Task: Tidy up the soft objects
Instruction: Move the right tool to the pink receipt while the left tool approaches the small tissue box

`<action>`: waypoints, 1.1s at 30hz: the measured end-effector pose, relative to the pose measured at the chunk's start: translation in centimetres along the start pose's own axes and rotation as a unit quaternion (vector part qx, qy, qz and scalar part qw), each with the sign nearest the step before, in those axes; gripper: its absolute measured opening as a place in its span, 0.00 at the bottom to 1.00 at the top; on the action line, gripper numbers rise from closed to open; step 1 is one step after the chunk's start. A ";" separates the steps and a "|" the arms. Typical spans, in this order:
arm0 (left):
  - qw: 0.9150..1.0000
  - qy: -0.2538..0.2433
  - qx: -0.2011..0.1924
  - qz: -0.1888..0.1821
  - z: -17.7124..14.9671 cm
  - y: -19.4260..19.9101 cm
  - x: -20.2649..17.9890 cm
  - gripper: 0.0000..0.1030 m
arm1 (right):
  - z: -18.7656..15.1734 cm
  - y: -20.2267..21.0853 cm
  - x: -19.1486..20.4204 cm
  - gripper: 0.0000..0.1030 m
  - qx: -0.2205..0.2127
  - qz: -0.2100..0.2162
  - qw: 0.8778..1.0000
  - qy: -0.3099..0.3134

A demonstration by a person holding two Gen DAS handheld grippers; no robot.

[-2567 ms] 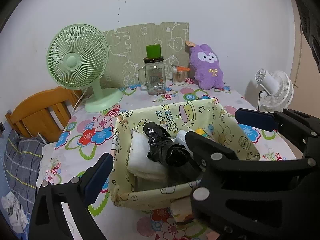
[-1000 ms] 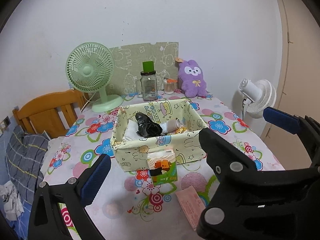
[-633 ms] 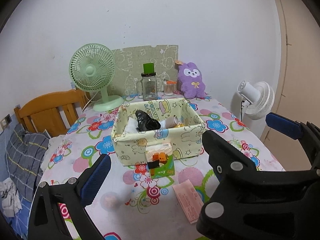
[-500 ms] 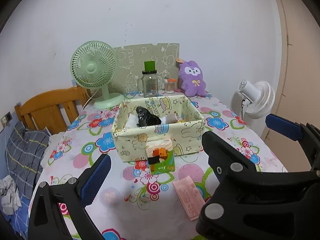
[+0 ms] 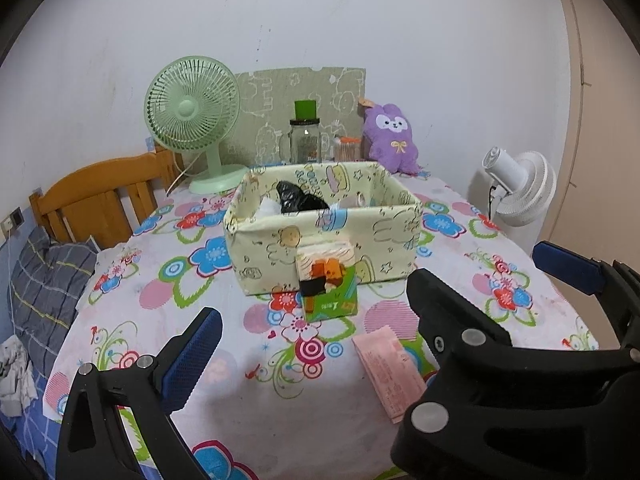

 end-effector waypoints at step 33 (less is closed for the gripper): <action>0.996 -0.022 0.087 0.004 -5.5 -6.0 1.3 0.92 | -5.4 -7.6 0.2 0.88 0.108 0.007 0.994 -0.029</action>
Point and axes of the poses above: each gripper's, at about its wrist camera, not at the fingertips, and y roughly against the way its jaws point, x to its left, z to its top, the point moved 5 cm from there along -y, roughly the way its jaws point, and after that the axes turned 14 degrees about z, right-handed, at the moved point
